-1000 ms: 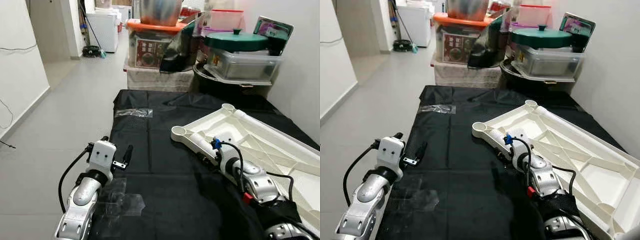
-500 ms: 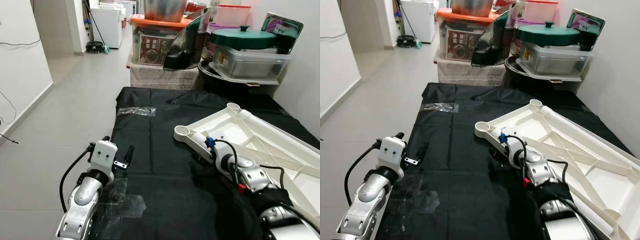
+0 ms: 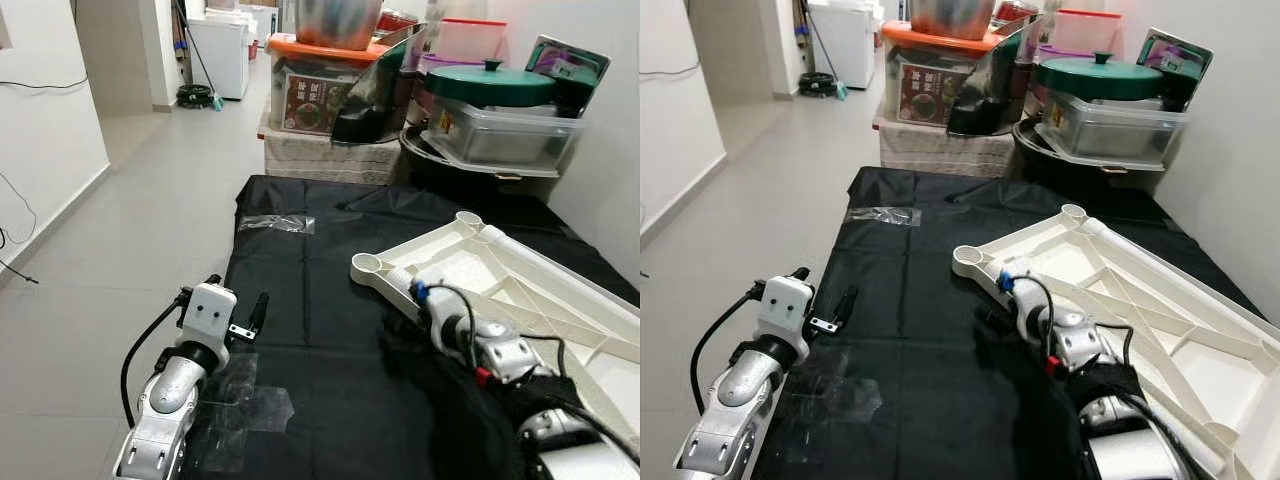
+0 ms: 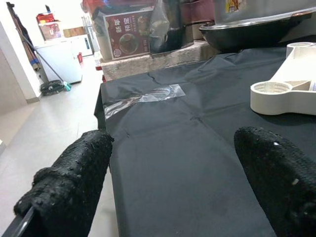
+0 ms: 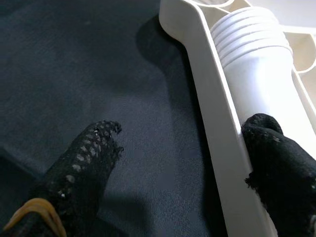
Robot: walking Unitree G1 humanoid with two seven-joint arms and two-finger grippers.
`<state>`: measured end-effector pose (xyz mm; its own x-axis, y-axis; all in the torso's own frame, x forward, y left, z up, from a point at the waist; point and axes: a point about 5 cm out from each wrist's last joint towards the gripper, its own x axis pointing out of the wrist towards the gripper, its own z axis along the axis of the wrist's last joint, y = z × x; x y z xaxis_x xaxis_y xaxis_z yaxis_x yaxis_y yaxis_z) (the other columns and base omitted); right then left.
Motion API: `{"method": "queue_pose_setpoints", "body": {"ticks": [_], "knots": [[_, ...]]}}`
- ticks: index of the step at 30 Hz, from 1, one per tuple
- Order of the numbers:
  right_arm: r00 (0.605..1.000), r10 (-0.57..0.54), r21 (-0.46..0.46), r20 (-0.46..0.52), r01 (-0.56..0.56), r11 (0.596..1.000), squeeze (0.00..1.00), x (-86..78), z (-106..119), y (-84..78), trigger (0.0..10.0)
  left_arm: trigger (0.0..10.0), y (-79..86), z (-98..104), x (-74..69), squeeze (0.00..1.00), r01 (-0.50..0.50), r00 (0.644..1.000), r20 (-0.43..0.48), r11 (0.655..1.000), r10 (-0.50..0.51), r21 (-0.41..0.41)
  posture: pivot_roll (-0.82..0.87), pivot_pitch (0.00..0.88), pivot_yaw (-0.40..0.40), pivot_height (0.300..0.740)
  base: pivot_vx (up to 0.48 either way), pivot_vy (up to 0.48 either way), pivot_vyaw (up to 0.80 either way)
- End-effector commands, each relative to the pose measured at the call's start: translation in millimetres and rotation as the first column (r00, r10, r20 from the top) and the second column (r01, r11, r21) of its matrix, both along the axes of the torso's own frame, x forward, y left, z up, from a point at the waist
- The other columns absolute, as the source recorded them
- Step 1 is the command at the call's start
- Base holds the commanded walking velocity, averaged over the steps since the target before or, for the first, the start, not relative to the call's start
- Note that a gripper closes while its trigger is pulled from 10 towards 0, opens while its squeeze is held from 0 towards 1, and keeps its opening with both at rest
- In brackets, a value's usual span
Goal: Building children table
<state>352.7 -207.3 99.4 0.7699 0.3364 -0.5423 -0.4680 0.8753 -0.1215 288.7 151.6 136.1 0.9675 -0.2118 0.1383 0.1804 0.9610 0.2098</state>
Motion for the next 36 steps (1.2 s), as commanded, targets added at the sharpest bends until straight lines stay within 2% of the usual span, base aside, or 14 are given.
{"method": "queue_pose_setpoints", "body": {"ticks": [1, 11, 12, 13, 14, 15, 20, 22, 23, 25, 26, 33, 35, 36], "knots": [[0.990, 0.031, -0.011, -0.134, -0.033, 0.999, 0.00, -15.8, -28, 0.5, 10.0, 10.0, -3.1, -3, -0.5, 0.00, 0.007, 1.000, -0.011, 1.000, -0.007, 0.004, 0.10, 0.000, -0.128, 0.740, 0.000, 0.000, 0.00], [0.982, 0.003, -0.016, -0.187, -0.007, 1.000, 0.00, -18.7, -36, -6.7, 10.0, 10.0, -5.0, -4, 0.6, 0.00, 0.009, 1.000, -0.015, 1.000, -0.009, 0.004, 0.11, 0.000, -0.134, 0.740, 0.000, 0.000, 0.00], [0.981, 0.034, -0.005, -0.190, -0.036, 0.999, 0.00, -18.5, -35, -5.5, 6.4, 10.0, -5.3, -4, 0.6, 0.00, 0.009, 1.000, -0.015, 1.000, -0.009, 0.005, 0.11, 0.000, -0.138, 0.740, 0.000, 0.000, 0.00], [0.981, 0.034, -0.005, -0.190, -0.036, 0.999, 0.00, -18.5, -35, -5.5, 6.4, 10.0, -5.3, -4, 0.6, 0.00, 0.009, 1.000, -0.015, 1.000, -0.009, 0.005, 0.11, 0.000, -0.138, 0.740, 0.000, 0.000, 0.00], [0.979, 0.072, 0.004, -0.191, -0.073, 0.997, 0.00, -18.5, -34, -4.2, 4.3, 10.0, -5.6, -5, 0.7, 0.00, 0.009, 1.000, -0.016, 1.000, -0.009, 0.005, 0.11, 0.000, -0.138, 0.740, 0.000, 0.000, 0.00], [0.974, 0.116, 0.004, -0.196, -0.117, 0.993, 0.00, -19.0, -32, -4.3, 0.0, 10.0, -5.9, -5, 0.5, 0.00, 0.009, 1.000, -0.017, 1.000, -0.009, 0.005, 0.11, 0.000, -0.143, 0.740, 0.000, 0.000, 0.00], [0.957, 0.208, -0.014, -0.203, -0.216, 0.976, 0.00, -20.5, -28, -6.8, 0.0, 10.0, -5.6, -6, 0.0, 0.00, 0.007, 1.000, -0.021, 1.000, -0.007, 0.007, 0.11, 0.000, -0.148, 0.740, 0.000, 0.000, 0.00], [0.906, 0.372, -0.039, -0.202, -0.387, 0.921, 0.00, -26.0, -23, -8.4, 0.0, 10.0, -5.2, -7, -1.0, 0.00, 0.005, 1.000, -0.026, 1.000, -0.004, 0.010, 0.11, 0.000, -0.152, 0.740, 0.000, 0.000, 0.00], [0.906, 0.372, -0.039, -0.202, -0.387, 0.921, 0.00, -26.0, -23, -8.4, 0.0, 10.0, -5.2, -7, -1.0, 0.00, 0.005, 1.000, -0.026, 1.000, -0.004, 0.010, 0.11, 0.000, -0.152, 0.740, 0.000, 0.000, 0.00], [0.825, 0.523, -0.049, -0.213, -0.544, 0.838, 0.00, -35.2, -18, -9.0, 0.0, 10.0, -5.1, -8, -1.7, 0.00, 0.004, 0.999, -0.032, 1.000, -0.004, 0.012, 0.11, 0.000, -0.150, 0.740, 0.000, 0.000, 0.00], [0.825, 0.523, -0.049, -0.213, -0.544, 0.838, 0.00, -35.2, -18, -9.0, 0.0, 10.0, -5.1, -8, -1.7, 0.00, 0.004, 0.999, -0.032, 1.000, -0.004, 0.012, 0.11, 0.000, -0.150, 0.740, 0.000, 0.000, 0.00], [0.686, 0.683, -0.062, -0.251, -0.715, 0.696, 0.00, -55.2, -17, -12.4, 0.0, 10.0, -9.0, -11, -1.5, 0.00, 0.018, 0.999, -0.042, 1.000, -0.017, 0.016, 0.10, 0.000, -0.141, 0.740, 0.000, 0.000, 0.00], [0.624, 0.733, -0.067, -0.271, -0.772, 0.632, 0.00, -64.8, -18, -14.2, 0.0, 10.0, -11.0, -12, -0.9, 0.00, 0.026, 0.999, -0.047, 0.999, -0.025, 0.019, 0.10, 0.000, -0.141, 0.740, 0.000, 0.000, 0.00], [0.624, 0.733, -0.067, -0.271, -0.772, 0.632, 0.00, -64.8, -18, -14.2, 0.0, 10.0, -11.0, -12, -0.9, 0.00, 0.026, 0.999, -0.047, 0.999, -0.025, 0.019, 0.10, 0.000, -0.141, 0.740, 0.000, 0.000, 0.00]]}}
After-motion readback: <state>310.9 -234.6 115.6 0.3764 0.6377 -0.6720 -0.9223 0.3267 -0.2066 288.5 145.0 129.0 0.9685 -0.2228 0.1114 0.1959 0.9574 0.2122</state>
